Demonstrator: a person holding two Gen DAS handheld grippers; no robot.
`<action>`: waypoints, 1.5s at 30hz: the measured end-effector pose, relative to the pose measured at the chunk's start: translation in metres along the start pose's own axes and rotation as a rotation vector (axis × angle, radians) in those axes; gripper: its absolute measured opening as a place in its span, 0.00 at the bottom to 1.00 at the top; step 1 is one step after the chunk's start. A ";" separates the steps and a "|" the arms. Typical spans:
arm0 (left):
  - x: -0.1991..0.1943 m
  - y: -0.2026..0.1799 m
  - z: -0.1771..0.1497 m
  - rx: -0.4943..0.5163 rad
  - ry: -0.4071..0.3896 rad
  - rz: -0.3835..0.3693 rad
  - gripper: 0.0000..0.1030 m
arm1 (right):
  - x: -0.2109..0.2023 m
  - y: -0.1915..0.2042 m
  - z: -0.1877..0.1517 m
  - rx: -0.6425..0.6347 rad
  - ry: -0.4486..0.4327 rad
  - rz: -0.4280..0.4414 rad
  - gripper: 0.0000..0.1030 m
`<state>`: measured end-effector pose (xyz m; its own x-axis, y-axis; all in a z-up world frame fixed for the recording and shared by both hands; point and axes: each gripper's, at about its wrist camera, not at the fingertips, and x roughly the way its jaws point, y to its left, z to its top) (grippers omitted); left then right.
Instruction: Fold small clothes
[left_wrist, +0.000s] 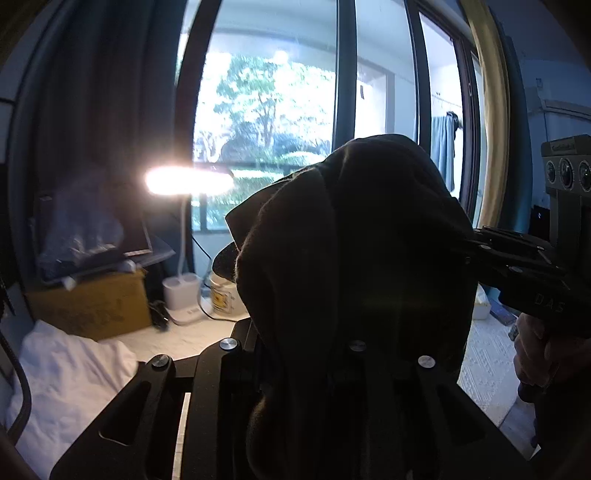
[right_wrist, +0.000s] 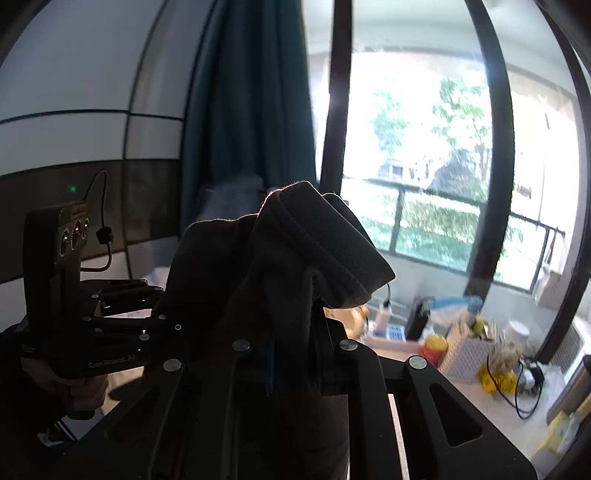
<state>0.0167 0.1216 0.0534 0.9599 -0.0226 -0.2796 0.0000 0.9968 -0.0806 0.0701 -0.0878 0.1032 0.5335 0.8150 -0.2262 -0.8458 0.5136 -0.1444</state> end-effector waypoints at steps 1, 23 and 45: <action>-0.005 0.003 0.001 0.004 -0.010 0.009 0.21 | -0.002 0.005 0.002 -0.004 -0.007 0.005 0.16; -0.020 0.078 -0.014 -0.001 0.027 0.143 0.21 | 0.050 0.071 0.007 0.027 0.053 0.094 0.16; 0.129 0.132 -0.056 -0.061 0.326 0.137 0.21 | 0.209 0.013 -0.076 0.184 0.303 0.099 0.16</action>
<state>0.1244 0.2460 -0.0469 0.8096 0.0774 -0.5819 -0.1484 0.9860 -0.0754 0.1705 0.0693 -0.0192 0.4020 0.7608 -0.5096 -0.8648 0.4983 0.0617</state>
